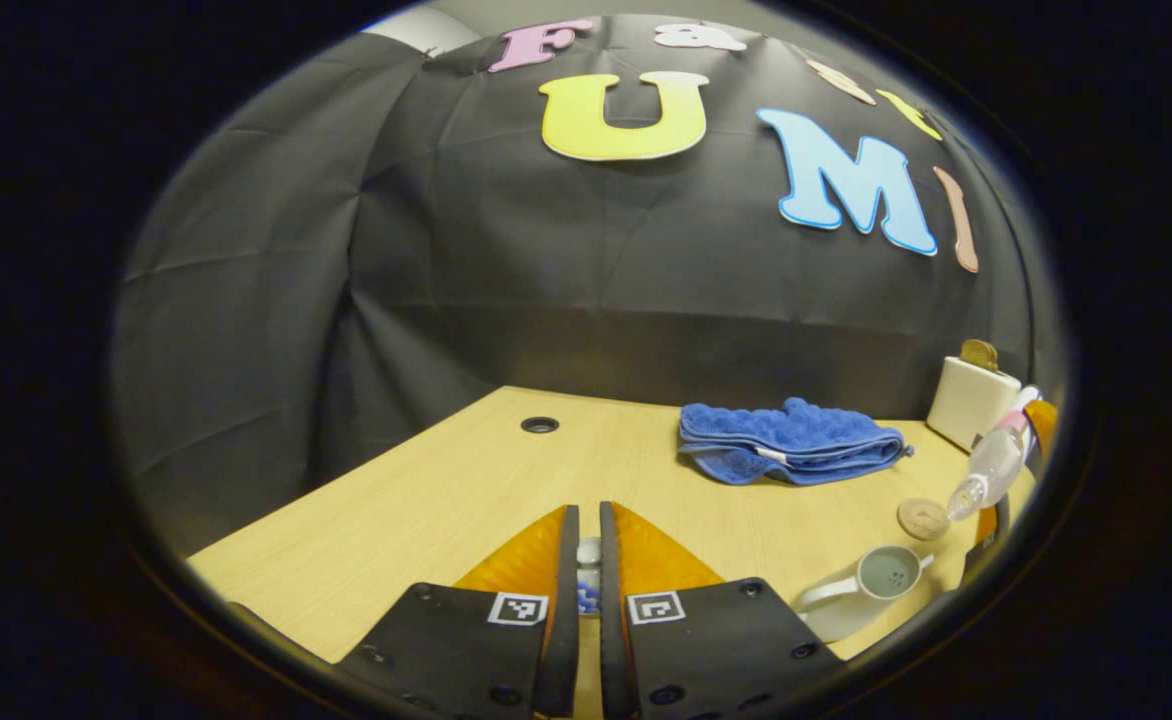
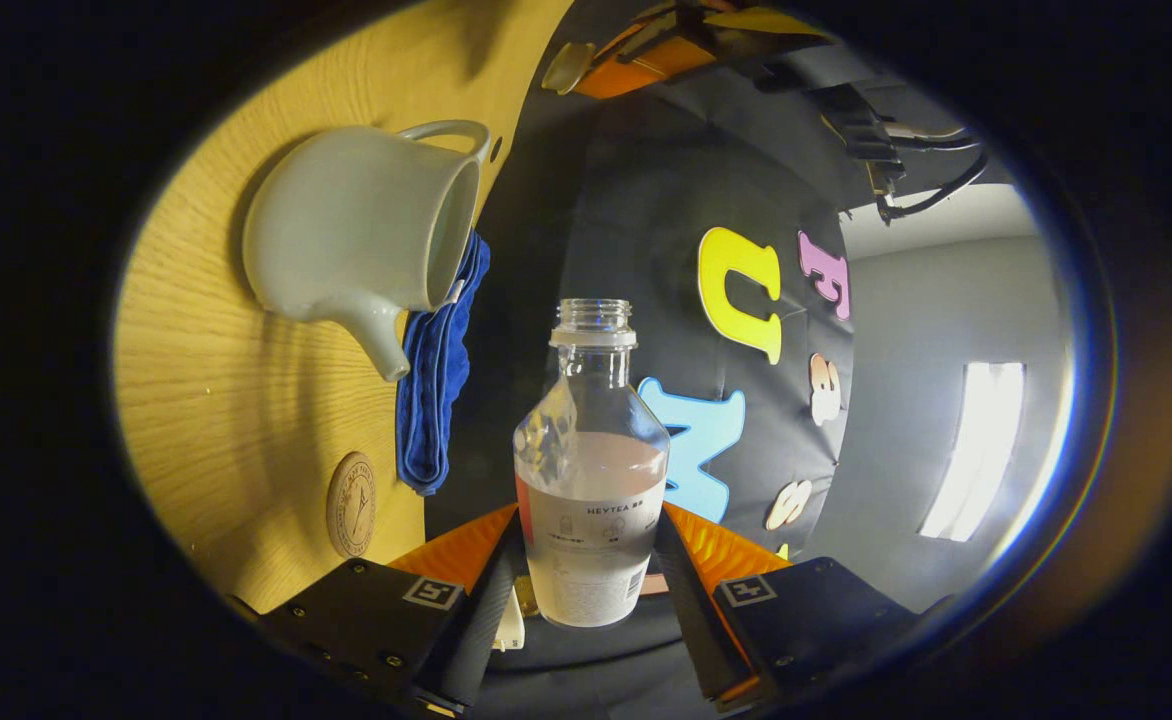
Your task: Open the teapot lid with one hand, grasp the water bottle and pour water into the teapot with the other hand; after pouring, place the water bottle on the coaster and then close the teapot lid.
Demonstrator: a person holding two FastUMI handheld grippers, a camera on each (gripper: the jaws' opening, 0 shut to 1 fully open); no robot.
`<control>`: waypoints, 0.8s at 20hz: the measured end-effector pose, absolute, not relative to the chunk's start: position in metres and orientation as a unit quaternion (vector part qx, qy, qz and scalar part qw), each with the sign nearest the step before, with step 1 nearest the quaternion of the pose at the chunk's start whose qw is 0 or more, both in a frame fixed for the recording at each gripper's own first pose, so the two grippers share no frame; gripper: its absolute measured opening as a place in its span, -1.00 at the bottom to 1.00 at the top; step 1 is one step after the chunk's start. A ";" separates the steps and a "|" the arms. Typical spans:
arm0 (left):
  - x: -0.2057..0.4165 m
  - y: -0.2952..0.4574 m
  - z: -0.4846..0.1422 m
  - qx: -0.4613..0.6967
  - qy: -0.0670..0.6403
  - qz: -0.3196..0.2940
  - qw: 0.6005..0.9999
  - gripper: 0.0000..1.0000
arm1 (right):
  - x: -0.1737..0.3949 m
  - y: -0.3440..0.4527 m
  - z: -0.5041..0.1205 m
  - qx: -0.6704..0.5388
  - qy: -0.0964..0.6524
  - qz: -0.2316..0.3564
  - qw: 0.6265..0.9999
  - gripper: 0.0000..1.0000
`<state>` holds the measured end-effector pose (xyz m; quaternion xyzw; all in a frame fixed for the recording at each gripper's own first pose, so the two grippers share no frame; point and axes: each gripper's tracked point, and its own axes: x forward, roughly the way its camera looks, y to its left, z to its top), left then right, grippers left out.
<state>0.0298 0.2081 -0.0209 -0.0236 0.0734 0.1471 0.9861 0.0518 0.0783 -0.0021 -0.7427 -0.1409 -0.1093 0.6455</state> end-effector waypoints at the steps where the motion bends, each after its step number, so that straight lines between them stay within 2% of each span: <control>1: 0.030 0.208 -0.021 -0.024 0.074 0.147 0.986 -0.70 | 0.052 0.078 -0.001 -0.745 -0.142 -0.109 0.643 0.56; 16: 0.030 0.207 -0.024 -0.023 0.081 0.142 0.986 -0.70 | 0.050 0.083 0.005 -0.763 -0.157 -0.108 0.617 0.56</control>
